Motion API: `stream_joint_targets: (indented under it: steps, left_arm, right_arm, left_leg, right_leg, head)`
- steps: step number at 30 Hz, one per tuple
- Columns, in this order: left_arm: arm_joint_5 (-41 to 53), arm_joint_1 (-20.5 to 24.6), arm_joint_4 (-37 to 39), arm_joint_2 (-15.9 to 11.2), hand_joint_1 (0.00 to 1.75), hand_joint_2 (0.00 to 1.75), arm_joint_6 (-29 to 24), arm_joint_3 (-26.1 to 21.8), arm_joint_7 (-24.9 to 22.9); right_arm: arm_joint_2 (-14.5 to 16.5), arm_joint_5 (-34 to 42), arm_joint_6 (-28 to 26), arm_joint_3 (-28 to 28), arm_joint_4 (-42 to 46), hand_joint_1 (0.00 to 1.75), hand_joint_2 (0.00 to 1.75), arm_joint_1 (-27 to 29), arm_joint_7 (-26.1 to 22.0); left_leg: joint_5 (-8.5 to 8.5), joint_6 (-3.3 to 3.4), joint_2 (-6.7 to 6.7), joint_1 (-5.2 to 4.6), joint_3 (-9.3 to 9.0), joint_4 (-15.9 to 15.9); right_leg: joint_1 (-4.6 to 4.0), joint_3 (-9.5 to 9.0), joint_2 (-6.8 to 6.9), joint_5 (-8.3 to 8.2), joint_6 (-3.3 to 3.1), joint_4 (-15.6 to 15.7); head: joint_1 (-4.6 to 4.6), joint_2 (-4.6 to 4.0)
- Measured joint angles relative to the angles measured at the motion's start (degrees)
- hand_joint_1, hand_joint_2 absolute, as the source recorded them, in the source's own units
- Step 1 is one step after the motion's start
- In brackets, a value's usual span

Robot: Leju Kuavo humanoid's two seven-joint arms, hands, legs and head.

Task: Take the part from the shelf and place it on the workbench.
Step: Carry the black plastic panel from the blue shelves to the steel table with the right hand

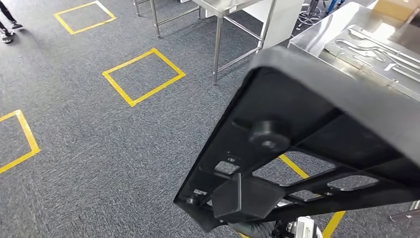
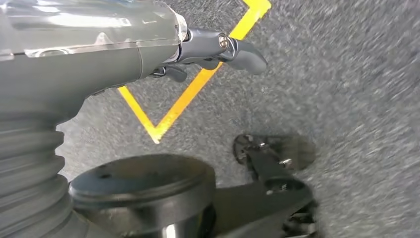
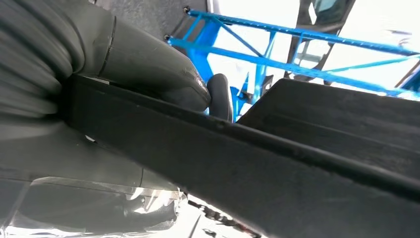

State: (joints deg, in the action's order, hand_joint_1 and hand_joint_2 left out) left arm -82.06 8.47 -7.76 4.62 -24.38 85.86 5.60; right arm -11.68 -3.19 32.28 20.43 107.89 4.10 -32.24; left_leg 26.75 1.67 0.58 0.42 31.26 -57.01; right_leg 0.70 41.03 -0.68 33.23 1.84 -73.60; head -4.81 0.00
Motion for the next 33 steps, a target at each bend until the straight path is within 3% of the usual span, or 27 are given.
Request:
stream_joint_targets:
  steps: [1, 2, 3, 5, 7, 10, 12, 14, 15, 16, 17, 19, 21, 24, 26, 28, 30, 31, 32, 33]
  left_arm:
    - [0.11, -0.05, 0.0, 0.03, 0.0, 1.75, -0.03, 0.13, -0.93]
    - [0.2, -0.14, 0.0, 0.04, 0.0, 1.75, -0.08, 0.28, -1.98]
    - [0.23, -0.25, 0.0, 0.02, 0.0, 1.75, -0.15, 0.43, -3.04]
    - [0.21, -0.44, 0.0, -0.08, 0.0, 1.75, -0.29, 0.75, -4.97]
    - [0.15, -0.58, 0.0, -0.2, 0.0, 1.75, -0.36, 1.02, -6.42]
    - [0.03, -0.61, 0.0, -0.28, 0.0, 1.75, -0.38, 1.18, -7.5]
    - [-0.15, -0.64, 0.0, -0.34, 0.0, 1.75, -0.39, 1.21, -7.12]
    - [-0.38, -0.58, 0.0, -0.35, 0.0, 1.75, -0.36, 1.2, -5.91]
    - [-0.45, -0.51, 0.0, -0.33, 0.0, 1.75, -0.35, 1.2, -5.24]
    - [-0.49, -0.45, 0.0, -0.31, 0.0, 1.75, -0.34, 1.19, -4.7]
    - [-0.52, -0.44, 0.0, -0.27, 0.0, 1.75, -0.34, 1.19, -4.37]
    - [-0.52, -0.57, 0.0, -0.23, 0.0, 1.75, -0.34, 1.19, -4.04]
    - [-0.52, -0.63, 0.0, -0.22, 0.0, 1.75, -0.34, 1.19, -3.98]
    - [-0.51, -0.6, 0.0, -0.14, 0.0, 1.75, -0.34, 1.19, -3.54]
    - [-0.5, -0.56, 0.0, -0.08, 0.0, 1.75, -0.33, 1.19, -2.87]
    - [-0.5, -0.67, 0.0, -0.07, 0.0, 1.75, -0.37, 1.2, -2.46]
    - [-0.5, -0.9, 0.0, -0.11, 0.0, 1.75, -0.45, 1.21, -2.41]
    - [-0.5, -0.96, 0.0, -0.15, 0.0, 1.75, -0.51, 1.21, -2.41]
    - [-0.56, -0.97, 0.0, -0.2, 0.0, 1.75, -0.55, 1.21, -2.41]
    - [-0.63, -0.95, 0.0, -0.22, 0.0, 1.75, -0.6, 1.21, -2.41]
  right_arm:
    - [0.02, -0.02, -0.19, 0.01, 0.14, 1.75, 1.75, 0.57, 0.16]
    - [0.02, 0.03, -0.36, -0.02, 0.3, 1.75, 1.75, 1.05, 0.33]
    - [0.02, 0.11, -0.47, -0.08, 0.48, 1.75, 1.75, 1.44, 0.45]
    - [0.01, 0.32, -0.53, -0.22, 0.85, 1.75, 1.75, 2.13, 0.57]
    - [0.02, 0.51, -0.54, -0.32, 1.27, 1.75, 1.75, 2.87, 0.59]
    - [0.01, 0.68, -0.53, -0.51, 1.8, 1.75, 1.75, 3.87, 0.6]
    - [0.01, 0.91, -0.43, -0.61, 2.04, 1.75, 1.75, 4.09, 0.54]
    - [0.01, 1.14, -0.27, -0.69, 2.04, 1.75, 1.75, 4.1, 0.46]
    - [0.01, 1.19, -0.21, -0.7, 2.01, 1.75, 1.75, 4.11, 0.44]
    - [0.01, 1.2, -0.16, -0.72, 1.97, 1.75, 1.75, 4.1, 0.43]
    - [0.01, 1.2, -0.12, -0.72, 1.95, 1.75, 1.75, 4.1, 0.41]
    - [0.02, 1.21, -0.04, -0.72, 1.94, 1.75, 1.75, 4.07, 0.37]
    - [0.03, 1.23, -0.02, -0.72, 1.94, 1.75, 1.75, 3.98, 0.35]
    - [0.03, 1.22, -0.02, -0.72, 1.95, 1.75, 1.75, 4.05, 0.31]
    - [0.03, 1.16, -0.02, -0.7, 1.96, 1.75, 1.75, 4.18, 0.06]
    - [0.03, 1.09, 0.01, -0.67, 1.89, 1.75, 1.75, 4.2, -0.42]
    - [0.03, 1.08, 0.13, -0.66, 1.62, 1.75, 1.75, 4.19, -0.88]
    - [0.03, 1.1, 0.22, -0.66, 1.42, 1.75, 1.75, 4.18, -1.07]
    - [0.03, 1.14, 0.37, -0.66, 1.23, 1.75, 1.75, 4.15, -1.24]
    - [0.03, 1.18, 0.49, -0.67, 1.06, 1.75, 1.75, 4.06, -1.39]
  left_leg:
    - [0.1, -0.06, 0.4, 0.0, -0.07, -0.02]
    - [0.23, -0.18, 0.8, 0.01, -0.21, -0.03]
    - [0.39, -0.33, 1.21, 0.02, -0.39, -0.05]
    - [0.8, -0.86, 1.89, -0.22, -0.7, -0.13]
    - [1.09, -1.49, 2.48, -0.41, -0.87, -0.16]
    - [2.01, -2.43, 2.69, -0.27, -0.95, -0.85]
    - [4.97, -2.92, 1.38, -0.12, 1.07, -5.8]
    - [8.51, -3.12, 0.31, -0.08, 4.84, -13.91]
    - [9.11, -3.14, 0.14, -0.08, 6.14, -16.54]
    - [8.53, -3.08, 0.06, -0.08, 6.47, -17.06]
    - [6.89, -2.94, -0.03, -0.08, 5.72, -15.24]
    - [2.64, -2.45, -1.14, -0.09, 2.46, -7.56]
    - [0.86, -2.0, -2.52, -0.07, 0.26, -1.9]
    - [0.78, -1.19, -2.41, -0.11, -0.13, -0.6]
    - [0.4, -0.45, -1.7, 0.04, -0.29, -0.16]
    - [0.3, -0.05, -0.83, 0.07, -0.31, 0.03]
    - [0.39, 0.02, 0.14, 0.0, -0.28, 0.01]
    - [0.45, -0.02, 0.61, 0.0, -0.29, 0.0]
    - [0.52, -0.1, 1.03, 0.0, -0.35, -0.01]
    - [0.62, -0.24, 1.42, 0.01, -0.47, -0.02]
  right_leg:
    - [0.1, 0.0, 0.12, -0.8, 0.12, 0.2]
    - [0.18, -1.17, 0.45, -2.53, 0.15, 2.7]
    - [0.2, -3.15, 1.12, -4.58, 0.09, 6.65]
    - [-0.17, -6.58, 2.67, -6.96, -0.48, 13.58]
    - [-0.61, -7.35, 2.92, -6.98, -1.2, 15.49]
    - [-0.4, -7.47, 1.7, -7.12, -2.17, 15.79]
    - [-0.2, -7.74, 1.02, -7.22, -2.79, 16.07]
    - [-0.33, -7.79, 0.28, -7.17, -3.11, 16.06]
    - [-0.4, -7.84, -0.15, -7.15, -3.15, 16.04]
    - [-0.45, -7.92, -0.64, -7.13, -3.16, 16.02]
    - [-0.48, -8.04, -1.19, -7.12, -3.14, 15.99]
    - [-0.54, -8.16, -2.26, -7.03, -2.99, 15.85]
    - [-0.6, -7.82, -3.12, -7.01, -2.49, 15.57]
    - [-0.47, -7.34, -3.71, -7.17, -1.45, 15.46]
    - [-0.45, -6.44, -2.35, -5.81, -0.87, 13.55]
    - [-0.33, -3.54, -0.56, -2.45, -0.43, 7.52]
    - [-0.07, -0.29, -0.05, -0.01, -0.05, 0.99]
    - [0.06, 0.27, 0.08, -0.21, 0.08, -0.05]
    - [0.17, -0.34, 0.3, -1.46, 0.15, 1.2]
    - [0.24, -1.98, 0.74, -3.38, 0.14, 4.38]
  head:
    - [0.0, 0.0]
    - [0.0, 0.0]
    - [0.0, 0.0]
    - [-0.01, 0.0]
    - [-0.01, 0.0]
    - [-0.01, 0.0]
    - [-0.02, 0.0]
    - [-0.02, 0.0]
    - [-0.02, 0.0]
    - [-0.02, 0.0]
    - [-0.02, 0.0]
    - [-0.02, 0.0]
    - [-0.01, 0.0]
    - [-0.01, 0.0]
    - [0.0, 0.0]
    - [0.0, 0.0]
    - [0.0, 0.0]
    - [0.0, 0.0]
    - [0.0, 0.0]
    - [0.0, 0.0]
